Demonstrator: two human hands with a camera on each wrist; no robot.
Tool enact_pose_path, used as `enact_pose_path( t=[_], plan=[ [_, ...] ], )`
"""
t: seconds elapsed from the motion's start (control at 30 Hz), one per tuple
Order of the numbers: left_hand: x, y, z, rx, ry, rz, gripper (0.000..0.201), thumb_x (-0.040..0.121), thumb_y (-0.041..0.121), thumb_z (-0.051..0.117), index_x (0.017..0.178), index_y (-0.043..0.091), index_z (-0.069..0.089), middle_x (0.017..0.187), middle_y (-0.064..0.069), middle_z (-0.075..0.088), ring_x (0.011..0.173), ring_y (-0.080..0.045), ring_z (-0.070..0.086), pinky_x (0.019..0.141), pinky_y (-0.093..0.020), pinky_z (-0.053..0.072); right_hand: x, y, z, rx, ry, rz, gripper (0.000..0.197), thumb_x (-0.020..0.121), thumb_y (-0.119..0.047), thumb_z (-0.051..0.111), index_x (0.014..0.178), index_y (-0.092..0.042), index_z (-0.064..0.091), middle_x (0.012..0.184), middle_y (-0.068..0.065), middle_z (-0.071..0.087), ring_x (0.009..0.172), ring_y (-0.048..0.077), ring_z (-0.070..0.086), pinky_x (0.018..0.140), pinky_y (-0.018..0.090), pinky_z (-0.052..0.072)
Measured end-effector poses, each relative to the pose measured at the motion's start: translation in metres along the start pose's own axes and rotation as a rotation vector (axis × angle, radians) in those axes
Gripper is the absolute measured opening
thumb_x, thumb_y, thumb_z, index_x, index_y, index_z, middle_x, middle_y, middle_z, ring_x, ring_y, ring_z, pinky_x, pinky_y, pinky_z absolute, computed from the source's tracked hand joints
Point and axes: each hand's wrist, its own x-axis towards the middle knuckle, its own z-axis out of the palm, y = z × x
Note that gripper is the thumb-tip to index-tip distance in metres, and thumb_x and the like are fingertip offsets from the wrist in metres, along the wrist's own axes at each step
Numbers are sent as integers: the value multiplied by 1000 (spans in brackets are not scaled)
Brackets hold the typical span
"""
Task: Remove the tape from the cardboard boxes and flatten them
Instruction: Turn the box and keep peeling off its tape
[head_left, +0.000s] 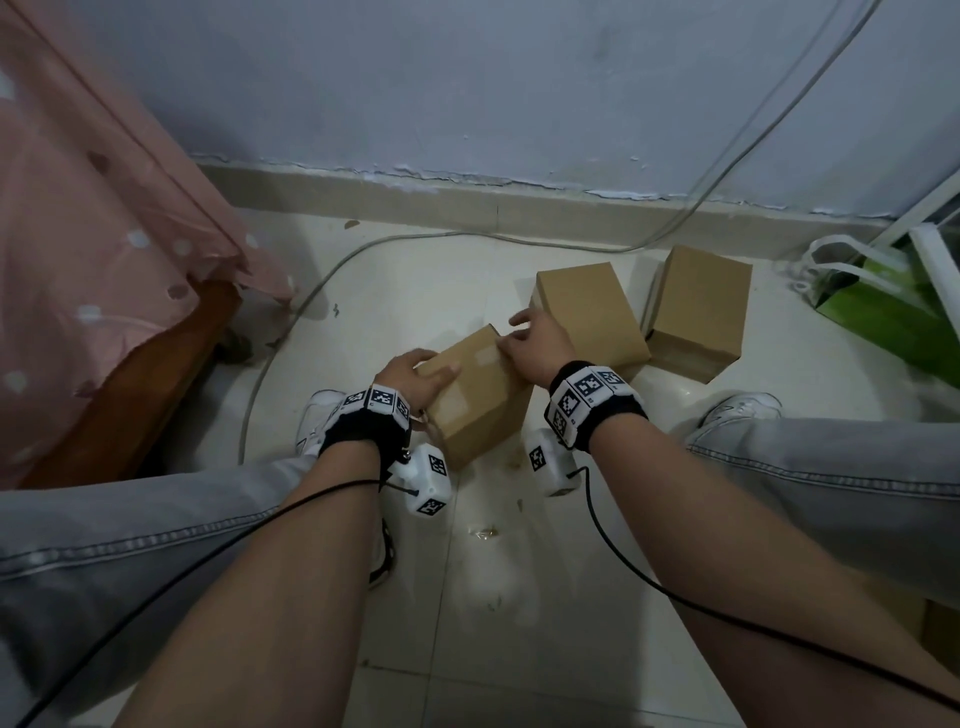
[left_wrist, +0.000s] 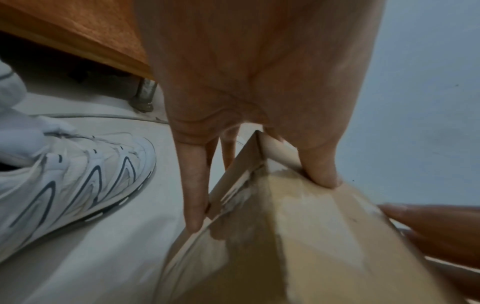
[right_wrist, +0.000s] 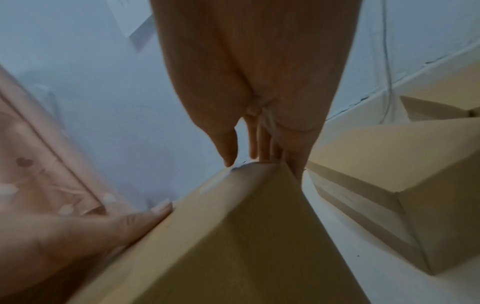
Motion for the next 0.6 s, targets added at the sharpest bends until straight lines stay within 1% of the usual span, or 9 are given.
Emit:
enact_pose_path(
  t=[0.07,0.13,0.2,0.23,0.3,0.4,0.5,0.57,0.6],
  plan=[
    [3,-2,2,12,12,-2,74,47,80,66,112,45,57,117,-2,68,95,-31,69,84,-47,59,0,2,-10,38,123,20,21,89,-24,69,102,-11,58,105,7,66,98,22,61,86,33,49],
    [4,-3,3,4,17,1,74,44,81,64,108,45,56,113,-2,69,93,-31,70,84,-47,59,0,7,-19,69,154,43,17,85,-24,74,82,-10,65,92,7,72,91,22,67,87,36,54],
    [-3,0,2,-14,14,4,73,50,78,67,113,42,56,111,-1,69,90,-30,70,81,-47,60,-4,12,-25,104,150,73,20,82,-21,78,72,-8,68,82,7,74,83,18,71,83,35,57],
    [-6,1,2,-27,14,2,70,57,74,70,116,40,57,110,-2,68,90,-30,70,78,-48,61,-5,14,-27,140,151,92,20,81,-17,79,69,-7,66,79,8,75,79,18,73,80,34,59],
    [-9,3,2,-43,15,-3,64,68,67,72,122,36,56,110,-4,67,90,-32,69,73,-50,61,-9,19,-29,260,132,136,21,80,-5,78,68,-5,61,80,18,74,72,23,74,75,37,61],
    [-7,1,3,-26,20,7,80,60,74,67,129,35,53,118,-4,65,94,-32,68,80,-49,60,-11,27,-27,331,135,146,27,77,7,76,71,-6,53,75,23,70,64,30,73,68,43,62],
    [-4,0,3,-9,18,16,82,61,75,66,131,35,52,121,-4,63,98,-31,66,83,-48,59,-9,31,-22,344,138,126,26,75,8,77,73,-6,55,74,23,70,63,30,73,67,43,62],
    [-3,0,2,26,25,17,81,63,75,65,132,34,52,124,-5,63,105,-31,64,89,-47,56,-8,31,-20,433,117,129,15,77,6,76,82,0,62,79,24,71,67,30,73,69,39,62],
    [-3,1,1,44,35,18,77,67,73,67,131,33,53,124,-5,63,107,-30,63,92,-45,55,-8,29,-20,484,101,126,14,80,5,74,89,5,64,83,25,70,71,30,73,69,36,62]
  ],
)
